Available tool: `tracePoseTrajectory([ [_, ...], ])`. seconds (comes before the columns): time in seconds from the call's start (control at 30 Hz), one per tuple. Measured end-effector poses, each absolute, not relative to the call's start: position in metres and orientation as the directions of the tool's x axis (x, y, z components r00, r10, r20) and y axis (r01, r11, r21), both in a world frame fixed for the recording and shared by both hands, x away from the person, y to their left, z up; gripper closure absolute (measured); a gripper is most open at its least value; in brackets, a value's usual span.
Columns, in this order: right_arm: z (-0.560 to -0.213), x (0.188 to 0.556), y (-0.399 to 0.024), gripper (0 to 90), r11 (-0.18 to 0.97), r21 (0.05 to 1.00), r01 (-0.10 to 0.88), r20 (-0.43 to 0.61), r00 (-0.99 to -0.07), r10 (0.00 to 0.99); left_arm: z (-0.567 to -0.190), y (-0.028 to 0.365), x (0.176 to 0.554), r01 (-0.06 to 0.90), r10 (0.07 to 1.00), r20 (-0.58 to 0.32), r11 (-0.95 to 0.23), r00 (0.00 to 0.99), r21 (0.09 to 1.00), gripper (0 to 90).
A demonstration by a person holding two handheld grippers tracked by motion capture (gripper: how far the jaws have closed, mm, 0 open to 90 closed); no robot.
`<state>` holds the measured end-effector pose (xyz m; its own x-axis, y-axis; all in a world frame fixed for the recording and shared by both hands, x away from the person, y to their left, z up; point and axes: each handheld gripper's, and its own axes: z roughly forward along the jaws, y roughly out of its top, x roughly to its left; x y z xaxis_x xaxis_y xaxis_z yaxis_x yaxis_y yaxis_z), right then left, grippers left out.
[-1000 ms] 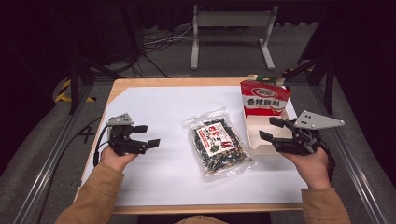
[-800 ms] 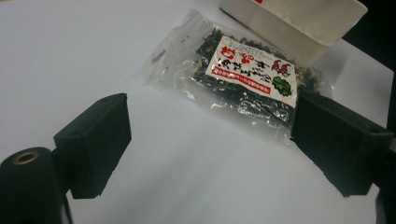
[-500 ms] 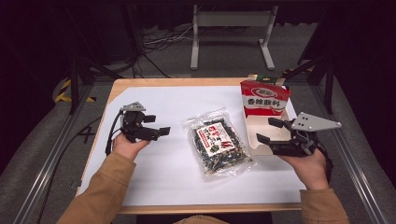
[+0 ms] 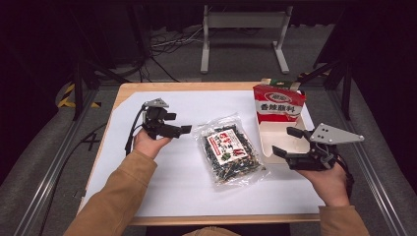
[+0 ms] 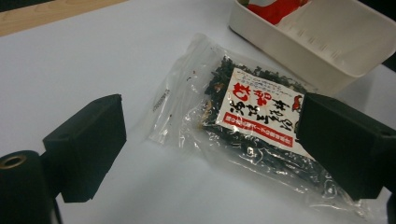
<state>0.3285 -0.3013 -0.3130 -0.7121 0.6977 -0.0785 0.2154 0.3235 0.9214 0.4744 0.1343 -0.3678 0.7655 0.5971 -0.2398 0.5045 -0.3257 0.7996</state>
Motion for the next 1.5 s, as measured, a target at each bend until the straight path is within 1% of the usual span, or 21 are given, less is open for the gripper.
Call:
tracePoseTrajectory([
  [0.37, -0.314, 0.324, -0.307, 21.0, 0.318, 0.920, 0.229, -0.069, -0.704, 0.707, -0.377, 0.110, 0.486, 0.509, 0.598, -0.247, -0.319, 0.763, 0.800, 4.3],
  [0.67, -0.317, 0.321, -0.309, 21.6, 0.315, 0.917, 0.246, -0.059, -0.696, 0.715, -0.387, 0.098, 0.494, 0.520, 0.578, -0.260, -0.344, 0.773, 0.782, 6.7],
  [0.73, -0.319, 0.320, -0.310, 22.0, 0.315, 0.916, 0.250, -0.057, -0.696, 0.716, -0.391, 0.094, 0.497, 0.529, 0.585, -0.263, -0.346, 0.767, 0.775, 6.4],
  [0.77, -0.320, 0.320, -0.310, 22.1, 0.316, 0.915, 0.252, -0.056, -0.696, 0.716, -0.394, 0.092, 0.499, 0.538, 0.585, -0.272, -0.347, 0.764, 0.768, 4.1],
  [0.8, -0.320, 0.320, -0.310, 22.1, 0.316, 0.915, 0.252, -0.056, -0.696, 0.716, -0.394, 0.092, 0.499, 0.538, 0.585, -0.272, -0.347, 0.764, 0.768, 4.4],
  [0.83, -0.321, 0.320, -0.309, 22.1, 0.318, 0.913, 0.254, -0.056, -0.695, 0.717, -0.399, 0.090, 0.503, 0.553, 0.568, -0.300, -0.345, 0.766, 0.758, 4.6],
  [1.2, -0.324, 0.321, -0.309, 22.3, 0.323, 0.909, 0.264, -0.051, -0.698, 0.714, -0.414, 0.080, 0.508, 0.586, 0.572, -0.320, -0.372, 0.756, 0.720, 3.8],
  [1.5, -0.326, 0.322, -0.307, 23.8, 0.326, 0.904, 0.276, -0.037, -0.709, 0.704, -0.430, 0.073, 0.514, 0.634, 0.613, -0.325, -0.389, 0.720, 0.668, 5.9],
])
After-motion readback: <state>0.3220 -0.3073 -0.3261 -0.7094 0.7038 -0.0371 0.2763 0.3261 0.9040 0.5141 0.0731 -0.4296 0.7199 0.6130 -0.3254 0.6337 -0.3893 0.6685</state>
